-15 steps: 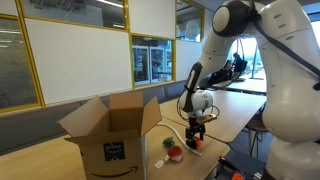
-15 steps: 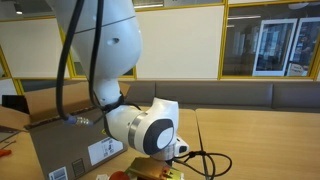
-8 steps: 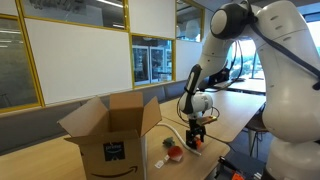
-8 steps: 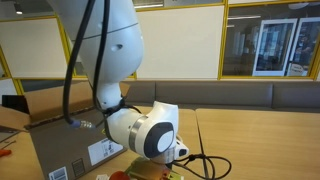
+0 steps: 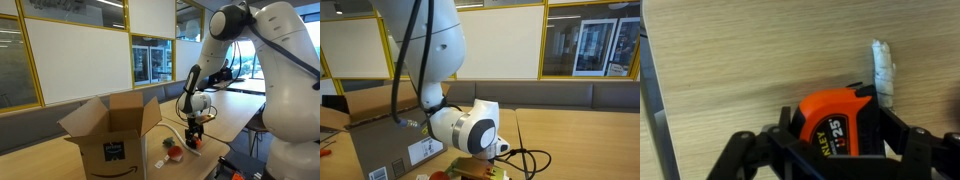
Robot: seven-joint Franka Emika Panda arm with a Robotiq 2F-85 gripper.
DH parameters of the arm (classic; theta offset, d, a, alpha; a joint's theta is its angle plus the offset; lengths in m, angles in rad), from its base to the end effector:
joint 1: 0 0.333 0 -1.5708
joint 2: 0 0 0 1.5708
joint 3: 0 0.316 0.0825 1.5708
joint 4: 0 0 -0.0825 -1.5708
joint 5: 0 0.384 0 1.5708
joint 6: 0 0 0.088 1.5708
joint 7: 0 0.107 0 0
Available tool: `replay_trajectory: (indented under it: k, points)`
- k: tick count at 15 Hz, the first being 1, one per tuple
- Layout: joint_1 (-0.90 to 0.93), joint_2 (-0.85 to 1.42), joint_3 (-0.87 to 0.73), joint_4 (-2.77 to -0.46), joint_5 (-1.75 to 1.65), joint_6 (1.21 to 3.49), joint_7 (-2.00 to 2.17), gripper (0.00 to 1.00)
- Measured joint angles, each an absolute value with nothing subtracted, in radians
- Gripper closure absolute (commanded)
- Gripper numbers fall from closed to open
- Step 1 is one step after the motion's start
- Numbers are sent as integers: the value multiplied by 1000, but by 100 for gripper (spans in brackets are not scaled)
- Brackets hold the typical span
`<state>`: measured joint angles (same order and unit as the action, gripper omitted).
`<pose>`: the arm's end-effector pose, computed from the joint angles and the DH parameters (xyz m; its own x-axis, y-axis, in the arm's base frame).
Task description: Put the measuring tape, turnip plushie and the rope in the box respectively then move the box to the right, then put the black object in the box
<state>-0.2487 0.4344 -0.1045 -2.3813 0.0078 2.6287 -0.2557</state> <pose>0.4450 -0.1690 0.1273 0.9774 -0.0966 -0.1879 -0.0995 -0.9950 -0.0063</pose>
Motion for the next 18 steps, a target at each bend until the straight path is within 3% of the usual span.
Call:
replay_trajectory:
  k: [10,18]
  points:
    - [-245,411,-125,-2375,5,2645,-211,39]
    - [-146,105,-189,-2436,-141,2644,67,39]
